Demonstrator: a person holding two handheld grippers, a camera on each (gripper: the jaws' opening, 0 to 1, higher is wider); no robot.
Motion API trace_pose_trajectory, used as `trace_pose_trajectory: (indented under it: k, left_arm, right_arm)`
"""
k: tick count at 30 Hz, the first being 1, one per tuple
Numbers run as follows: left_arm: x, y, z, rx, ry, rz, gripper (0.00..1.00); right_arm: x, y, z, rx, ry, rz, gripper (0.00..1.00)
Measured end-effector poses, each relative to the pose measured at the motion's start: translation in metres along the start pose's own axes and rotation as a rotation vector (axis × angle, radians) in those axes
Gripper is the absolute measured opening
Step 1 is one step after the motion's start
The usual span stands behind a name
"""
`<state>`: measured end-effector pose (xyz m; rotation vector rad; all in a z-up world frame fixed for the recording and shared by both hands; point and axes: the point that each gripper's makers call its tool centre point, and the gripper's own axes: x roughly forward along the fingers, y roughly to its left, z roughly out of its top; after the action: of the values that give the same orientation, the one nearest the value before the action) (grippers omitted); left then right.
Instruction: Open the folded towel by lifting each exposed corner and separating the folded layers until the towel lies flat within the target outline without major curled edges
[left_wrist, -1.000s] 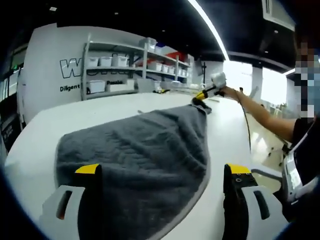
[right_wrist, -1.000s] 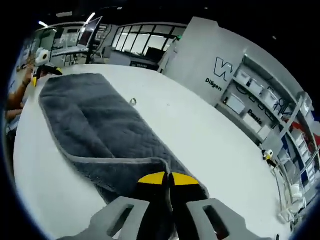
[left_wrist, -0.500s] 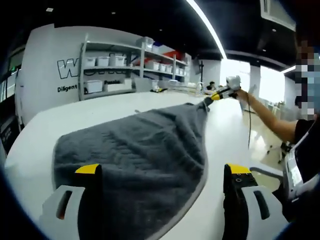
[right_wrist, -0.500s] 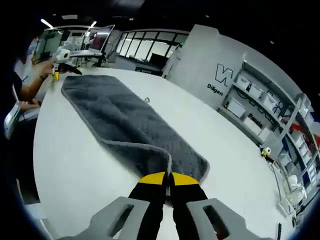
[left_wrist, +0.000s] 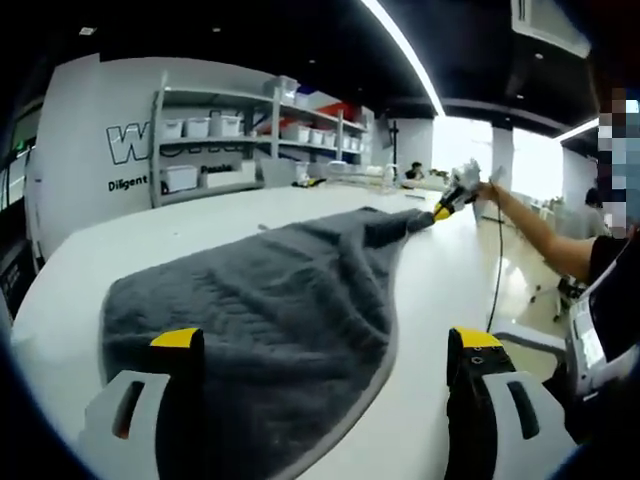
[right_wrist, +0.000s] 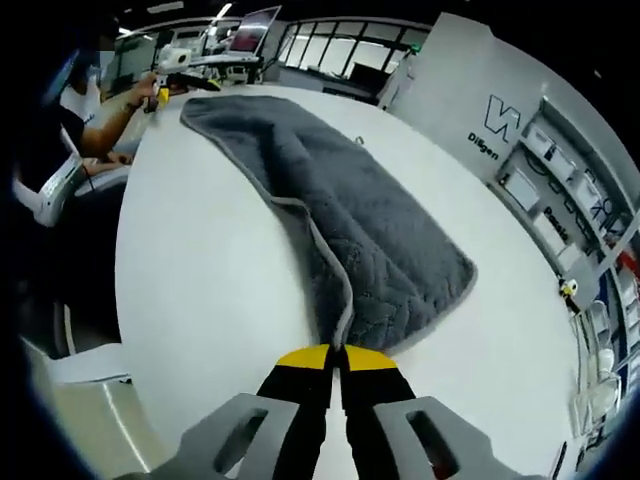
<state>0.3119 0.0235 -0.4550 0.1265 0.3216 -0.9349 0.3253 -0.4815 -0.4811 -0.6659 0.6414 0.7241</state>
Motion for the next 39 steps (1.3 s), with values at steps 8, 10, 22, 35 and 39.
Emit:
trace_pose_trajectory:
  k: [8, 10, 22, 35, 39]
  left_arm:
    - [0.000, -0.002, -0.002, -0.001, 0.005, -0.013, 0.99]
    - [-0.001, -0.002, 0.001, 0.001, 0.002, -0.015, 0.99]
    - [-0.005, -0.012, 0.004, 0.025, -0.004, -0.021, 0.99]
    - [-0.007, -0.022, -0.002, 0.024, 0.017, -0.039, 0.99]
    - [-0.010, -0.025, -0.004, 0.027, 0.021, -0.043, 0.99]
  right_arm:
    - [-0.005, -0.001, 0.002, 0.055, -0.021, -0.035, 0.30]
    - [-0.007, -0.007, 0.005, 0.061, -0.032, -0.078, 0.32]
    - [-0.013, 0.008, 0.052, -0.032, -0.109, -0.152, 0.51]
    - [0.017, 0.073, 0.136, -0.371, -0.180, -0.026, 0.29]
    - [0.035, 0.080, 0.138, -0.407, -0.124, 0.027, 0.24]
